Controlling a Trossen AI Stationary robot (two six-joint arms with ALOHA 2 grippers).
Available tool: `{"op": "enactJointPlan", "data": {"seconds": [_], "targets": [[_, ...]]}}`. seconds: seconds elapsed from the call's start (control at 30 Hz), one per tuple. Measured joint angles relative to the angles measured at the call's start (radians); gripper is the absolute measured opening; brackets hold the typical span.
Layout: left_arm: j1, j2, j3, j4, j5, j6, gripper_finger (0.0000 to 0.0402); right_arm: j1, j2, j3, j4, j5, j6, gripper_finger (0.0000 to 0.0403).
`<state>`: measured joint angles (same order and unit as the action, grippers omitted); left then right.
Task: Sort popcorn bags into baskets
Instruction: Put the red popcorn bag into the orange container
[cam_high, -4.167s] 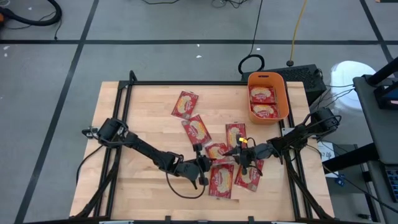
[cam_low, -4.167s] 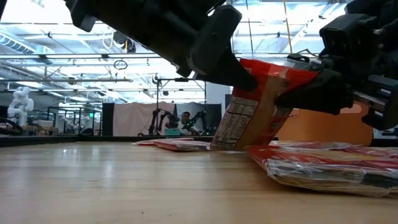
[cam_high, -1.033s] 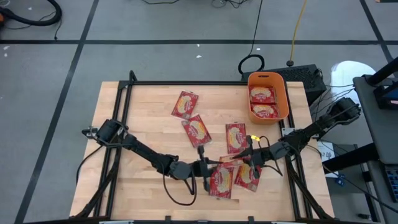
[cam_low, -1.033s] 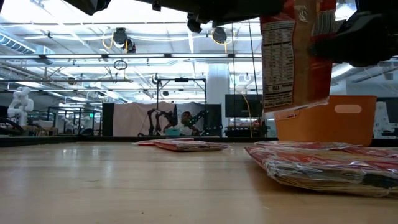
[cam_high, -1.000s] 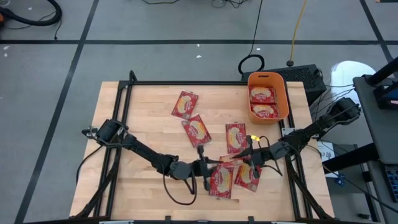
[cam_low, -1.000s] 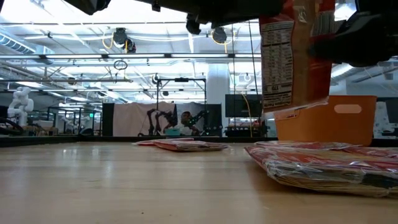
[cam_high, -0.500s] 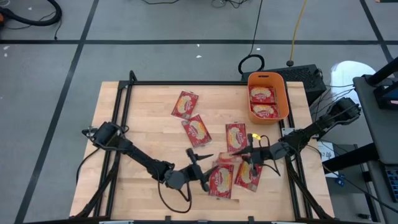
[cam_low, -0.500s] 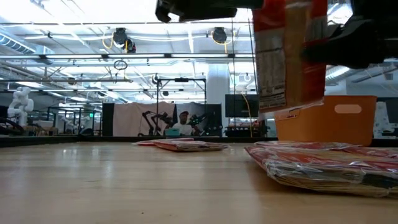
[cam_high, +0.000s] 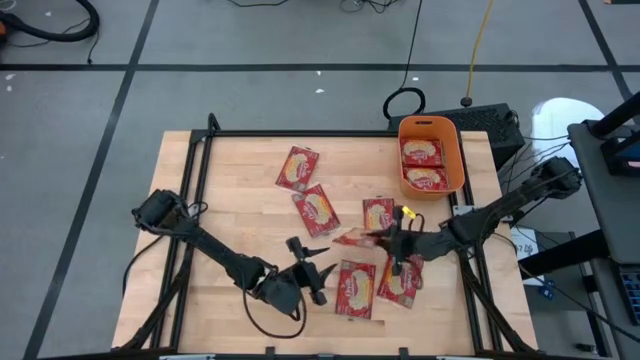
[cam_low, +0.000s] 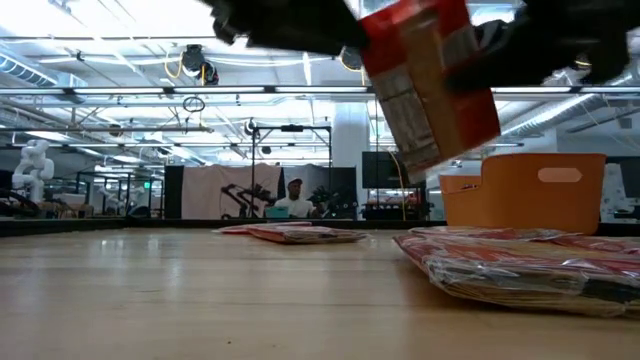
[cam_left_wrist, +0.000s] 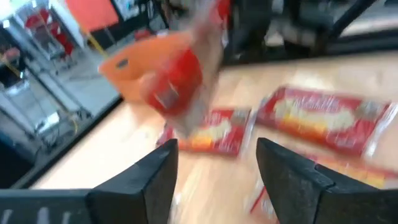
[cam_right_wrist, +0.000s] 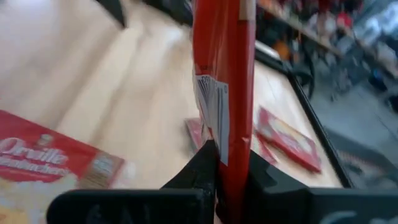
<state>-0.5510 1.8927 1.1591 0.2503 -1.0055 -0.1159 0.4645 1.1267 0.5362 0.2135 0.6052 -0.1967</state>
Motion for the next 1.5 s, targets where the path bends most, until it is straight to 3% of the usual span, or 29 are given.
{"op": "enactJointPlan", "data": {"seconds": [0.27, 0.5, 0.9, 1.17, 1.5], "targets": [[-0.007, -0.012, 0.0, -0.262, 0.019, -0.263, 0.0181, -0.076, -0.001, 0.36, -0.627, 0.054, 0.105, 0.0022], [-0.006, -0.012, 0.0, -0.334, 0.038, -0.355, 0.0158, -0.154, -0.001, 0.537, -0.95, 0.083, 0.09, 0.0022], [-0.004, -0.012, 0.0, -0.328, 0.038, -0.358, 0.0152, -0.32, -0.001, 0.57, -1.231, 0.083, 0.068, 0.0022], [0.007, -0.012, 0.0, -0.328, 0.039, -0.358, 0.0152, -0.432, -0.001, 0.57, -1.395, 0.212, 0.075, 0.0022], [0.014, -0.011, 0.0, -0.325, 0.059, -0.362, 0.0152, -0.576, -0.001, 0.569, -1.528, 0.207, 0.2, 0.0022]]}}
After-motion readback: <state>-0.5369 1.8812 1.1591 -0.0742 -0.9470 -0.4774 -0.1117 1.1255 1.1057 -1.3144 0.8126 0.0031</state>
